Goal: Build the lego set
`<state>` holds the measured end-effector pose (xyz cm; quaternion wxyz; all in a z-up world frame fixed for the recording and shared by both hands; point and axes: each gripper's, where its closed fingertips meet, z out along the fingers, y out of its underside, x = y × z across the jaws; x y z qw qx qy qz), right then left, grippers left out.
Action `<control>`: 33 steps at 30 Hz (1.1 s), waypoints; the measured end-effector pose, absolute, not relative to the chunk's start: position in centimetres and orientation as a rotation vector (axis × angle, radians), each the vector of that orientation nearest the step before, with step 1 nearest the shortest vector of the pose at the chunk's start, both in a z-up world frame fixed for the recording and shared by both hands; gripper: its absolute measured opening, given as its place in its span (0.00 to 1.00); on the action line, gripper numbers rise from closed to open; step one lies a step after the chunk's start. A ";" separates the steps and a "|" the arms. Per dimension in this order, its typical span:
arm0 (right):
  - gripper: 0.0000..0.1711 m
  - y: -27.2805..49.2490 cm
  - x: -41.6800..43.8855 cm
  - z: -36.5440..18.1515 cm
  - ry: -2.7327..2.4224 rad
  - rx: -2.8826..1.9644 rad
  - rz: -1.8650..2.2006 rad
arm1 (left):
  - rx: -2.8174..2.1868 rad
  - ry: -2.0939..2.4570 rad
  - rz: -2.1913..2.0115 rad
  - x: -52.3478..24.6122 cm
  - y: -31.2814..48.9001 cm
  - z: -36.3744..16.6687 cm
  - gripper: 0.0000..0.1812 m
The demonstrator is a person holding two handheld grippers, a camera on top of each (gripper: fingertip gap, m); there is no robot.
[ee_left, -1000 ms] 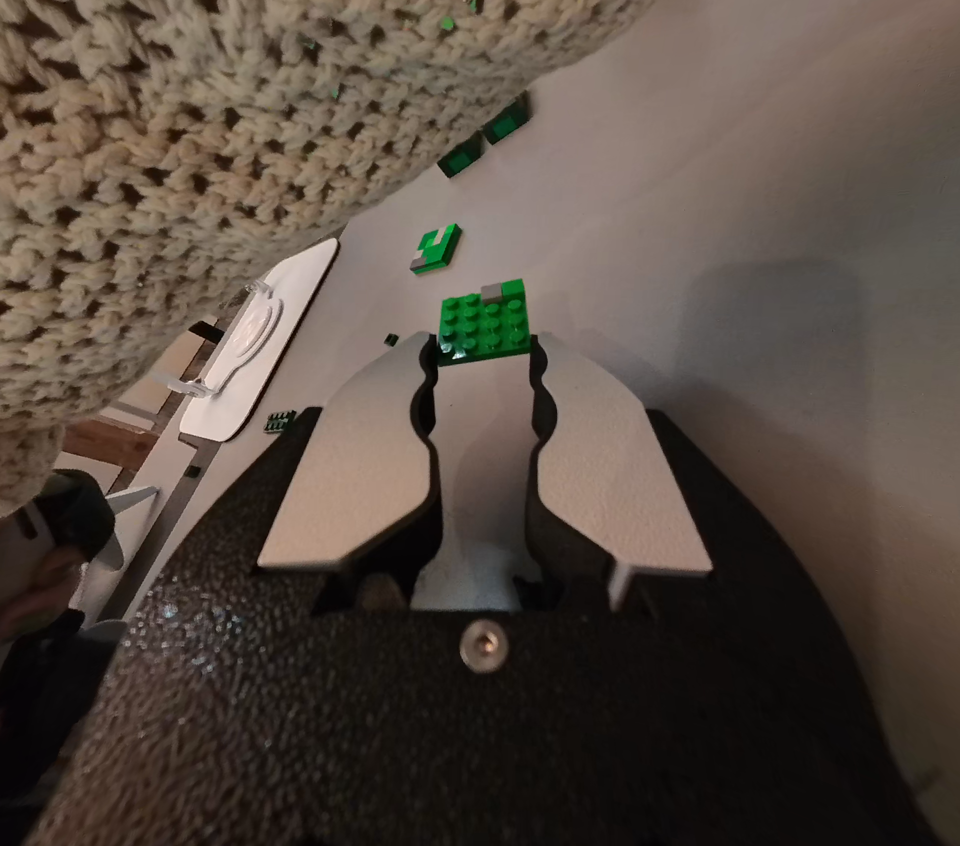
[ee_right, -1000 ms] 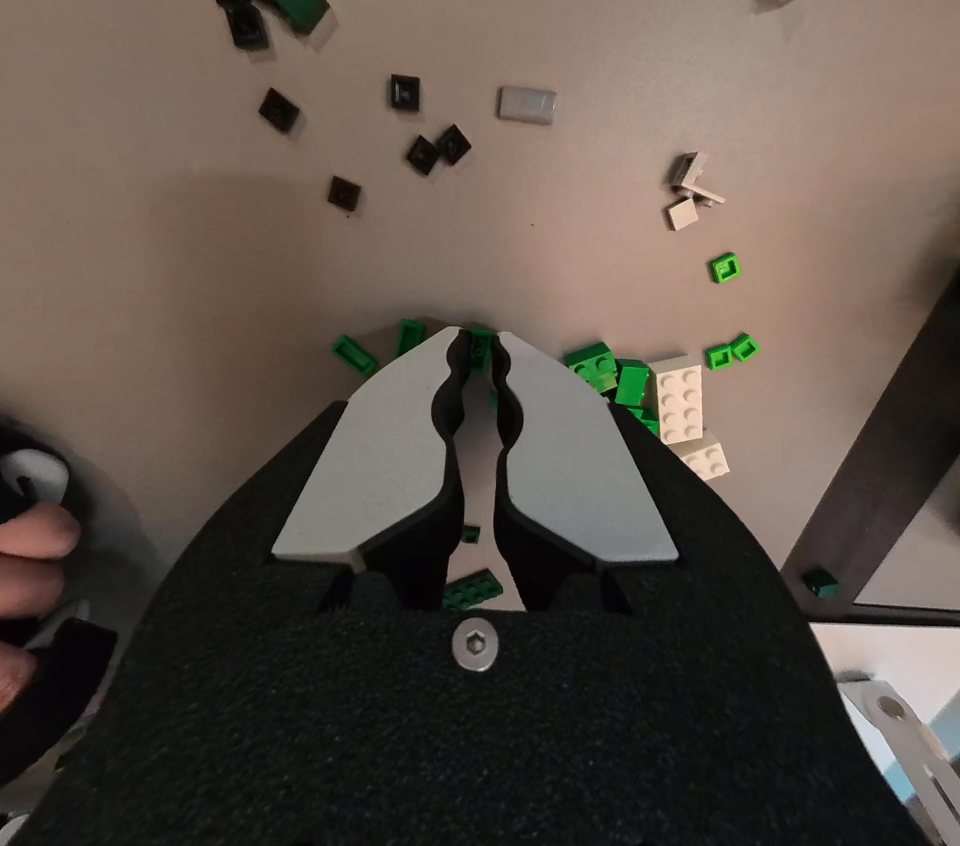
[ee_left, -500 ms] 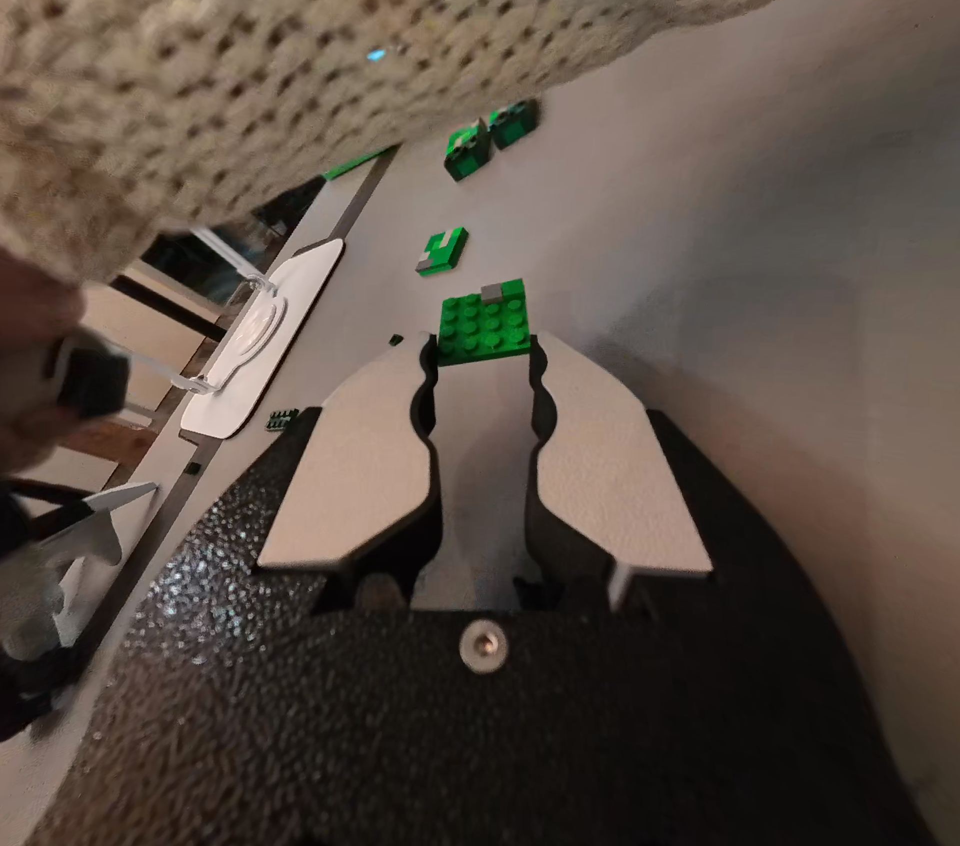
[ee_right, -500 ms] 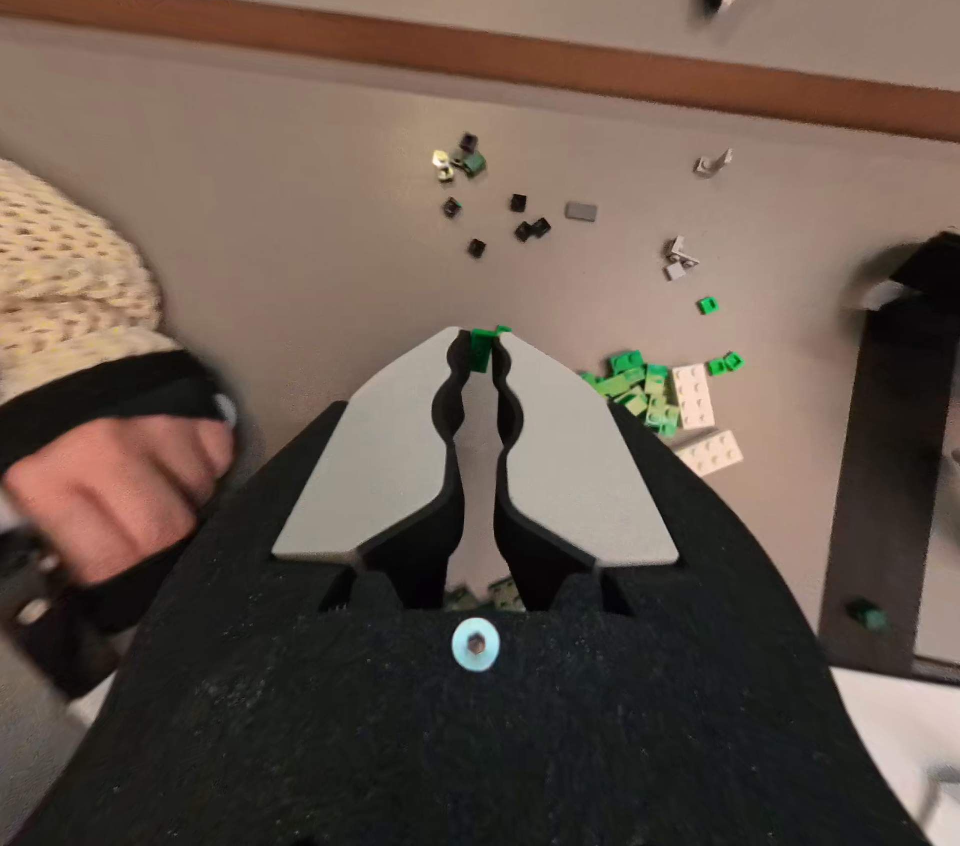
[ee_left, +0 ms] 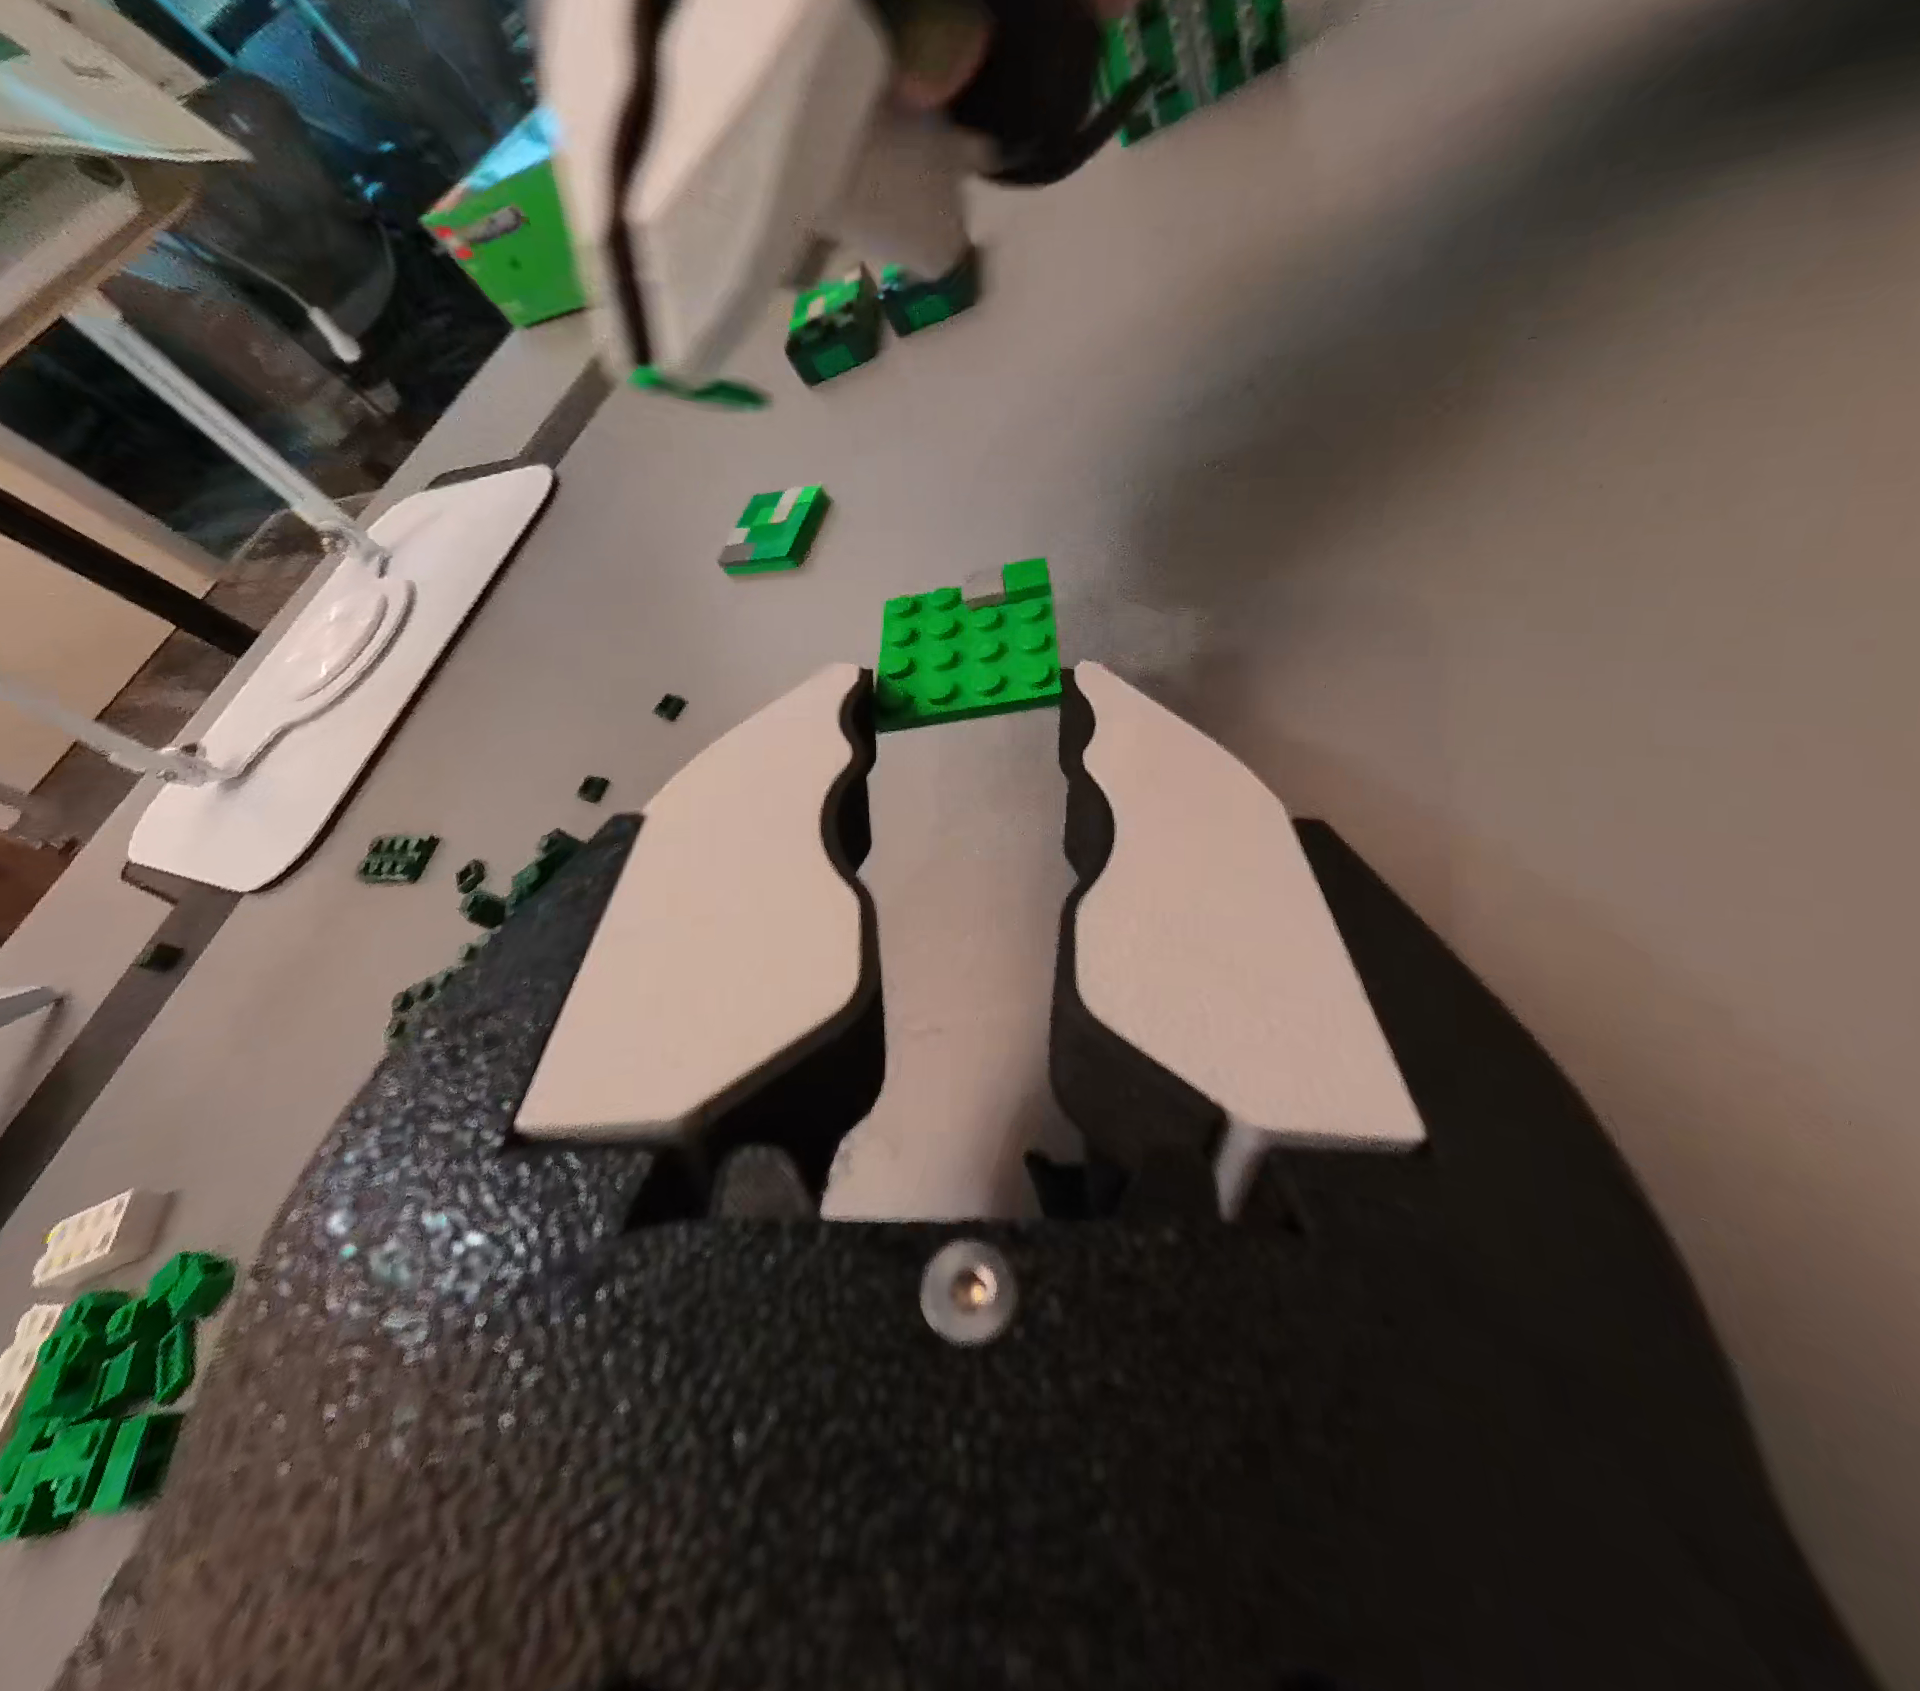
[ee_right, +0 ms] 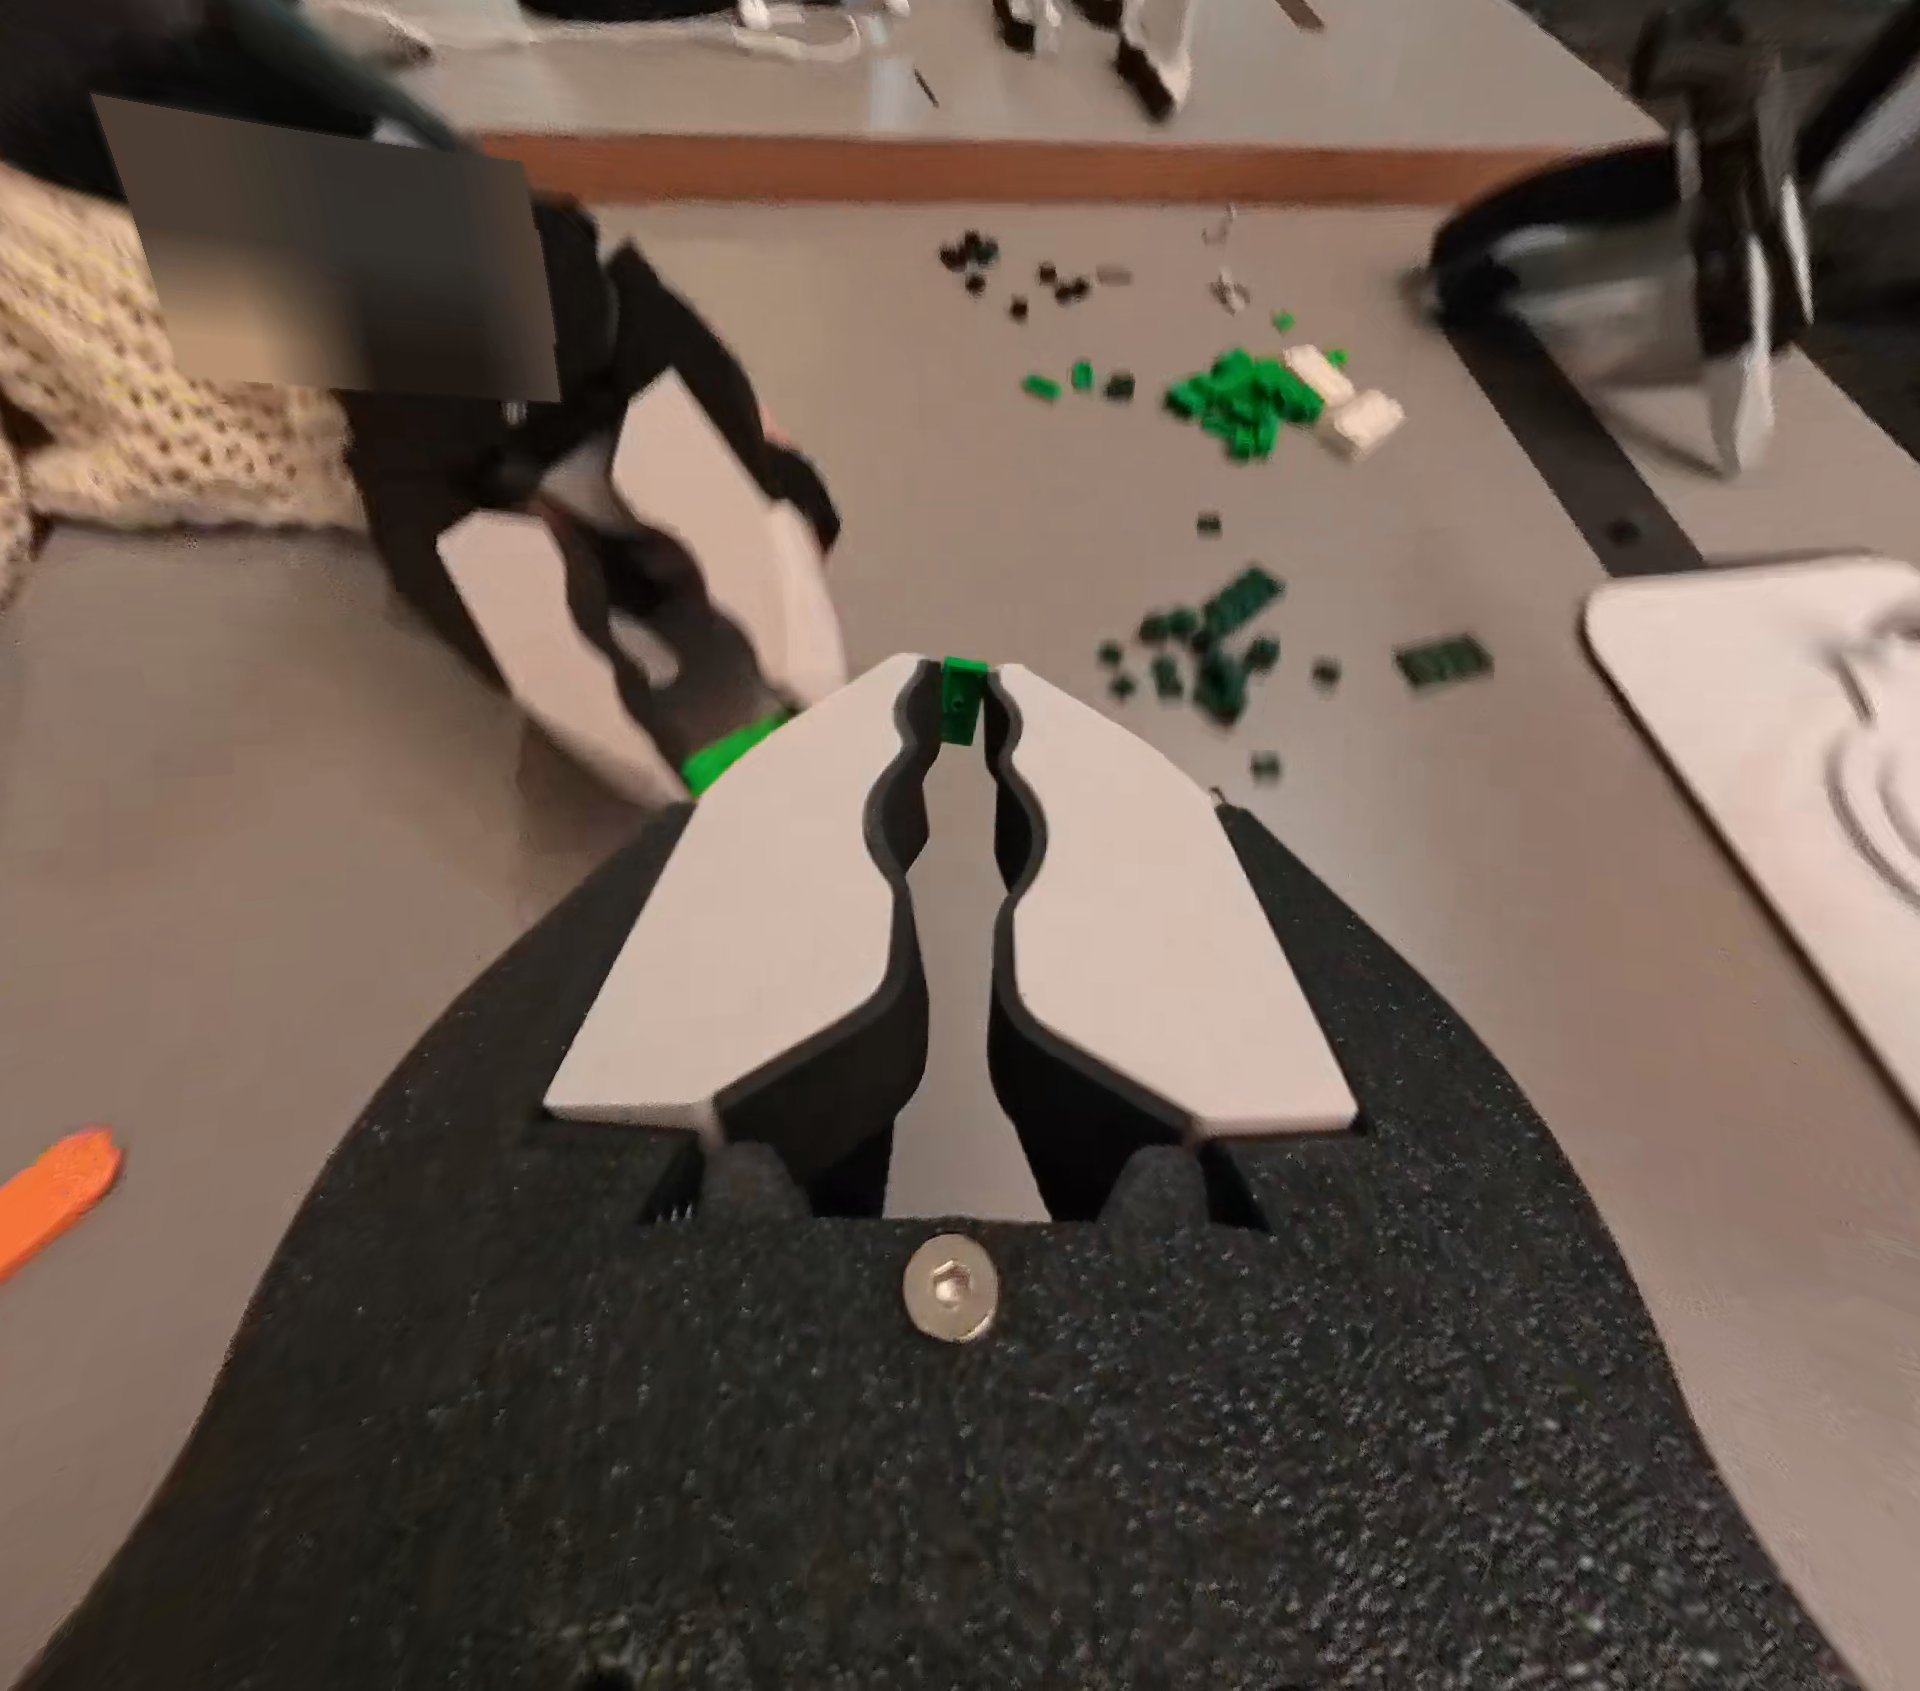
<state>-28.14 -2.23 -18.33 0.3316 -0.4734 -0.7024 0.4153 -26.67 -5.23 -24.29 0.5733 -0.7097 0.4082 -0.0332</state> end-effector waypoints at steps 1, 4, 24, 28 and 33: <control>0.04 -2.3 -26.4 -19.1 -1.835 -1.272 1.027 | -1.666 0.967 -0.079 -26.4 -5.4 -24.3 0.19; 0.04 -2.1 -22.3 -21.6 -1.841 -1.333 0.814 | -1.666 0.981 -0.117 -25.4 -5.8 -24.3 0.19; 0.04 -5.1 -22.4 -19.9 -1.462 -1.178 1.315 | -2.042 1.036 -0.355 -25.0 -7.9 -28.5 0.19; 0.04 -5.1 -22.8 -20.0 -1.467 -1.174 1.311 | -2.063 1.005 -0.337 -25.7 -7.7 -28.4 0.28; 0.04 -5.4 -23.4 -19.5 -1.440 -1.123 1.311 | -2.057 0.966 -0.322 -26.0 -7.3 -27.8 0.33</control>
